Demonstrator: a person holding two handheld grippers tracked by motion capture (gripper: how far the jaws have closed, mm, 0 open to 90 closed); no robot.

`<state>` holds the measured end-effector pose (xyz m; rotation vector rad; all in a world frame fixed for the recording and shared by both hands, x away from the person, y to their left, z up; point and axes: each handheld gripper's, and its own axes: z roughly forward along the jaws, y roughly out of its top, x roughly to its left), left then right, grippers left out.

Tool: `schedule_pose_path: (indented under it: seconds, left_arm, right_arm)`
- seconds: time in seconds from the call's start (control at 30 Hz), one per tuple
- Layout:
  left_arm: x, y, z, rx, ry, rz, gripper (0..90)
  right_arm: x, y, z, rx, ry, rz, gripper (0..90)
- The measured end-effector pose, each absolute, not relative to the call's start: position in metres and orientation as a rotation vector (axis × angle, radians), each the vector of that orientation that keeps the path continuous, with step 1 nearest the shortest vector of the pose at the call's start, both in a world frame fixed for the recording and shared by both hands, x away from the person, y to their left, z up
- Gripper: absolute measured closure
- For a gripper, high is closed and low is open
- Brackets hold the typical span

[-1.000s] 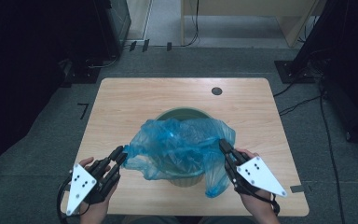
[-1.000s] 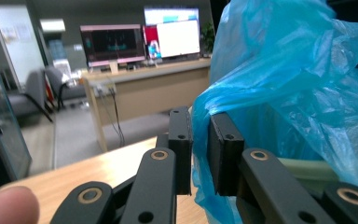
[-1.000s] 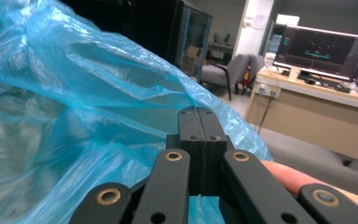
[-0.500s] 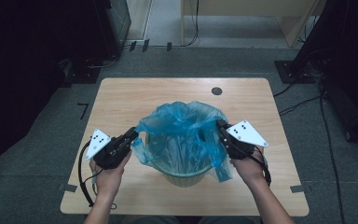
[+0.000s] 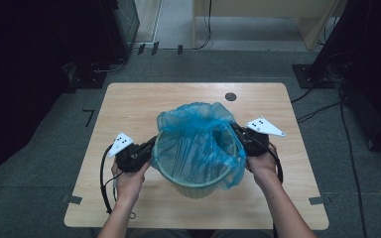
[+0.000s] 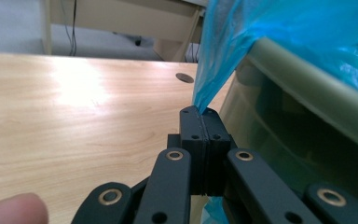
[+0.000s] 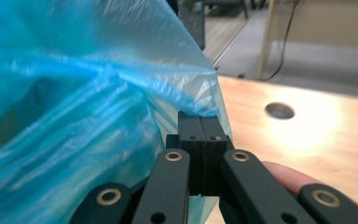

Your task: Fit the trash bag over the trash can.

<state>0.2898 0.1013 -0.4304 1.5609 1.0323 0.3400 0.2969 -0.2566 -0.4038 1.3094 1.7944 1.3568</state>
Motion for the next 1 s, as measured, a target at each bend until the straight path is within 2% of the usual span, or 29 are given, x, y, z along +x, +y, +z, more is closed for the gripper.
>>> schedule_pose_path:
  seconds: [0.17,0.6,0.77,0.97,1.0]
  left_arm:
    - [0.3,0.099,-0.439,1.582,1.076,0.305,90.0]
    - [0.309,0.094,-0.461,1.643,1.126,0.269,89.6]
    - [0.305,0.102,-0.474,1.639,1.172,0.249,89.6]
    - [0.288,0.119,-0.48,1.604,1.15,0.244,88.2]
    - [0.284,0.123,-0.479,1.585,1.14,0.243,87.0]
  right_arm:
    - [0.306,-0.259,-0.416,1.383,1.818,1.468,90.0]
    - [0.31,-0.245,-0.429,1.372,1.877,1.388,90.0]
    - [0.31,-0.243,-0.444,1.408,1.897,1.349,90.0]
    - [0.298,-0.252,-0.459,1.378,1.881,1.346,89.8]
    - [0.295,-0.255,-0.459,1.382,1.859,1.364,86.8]
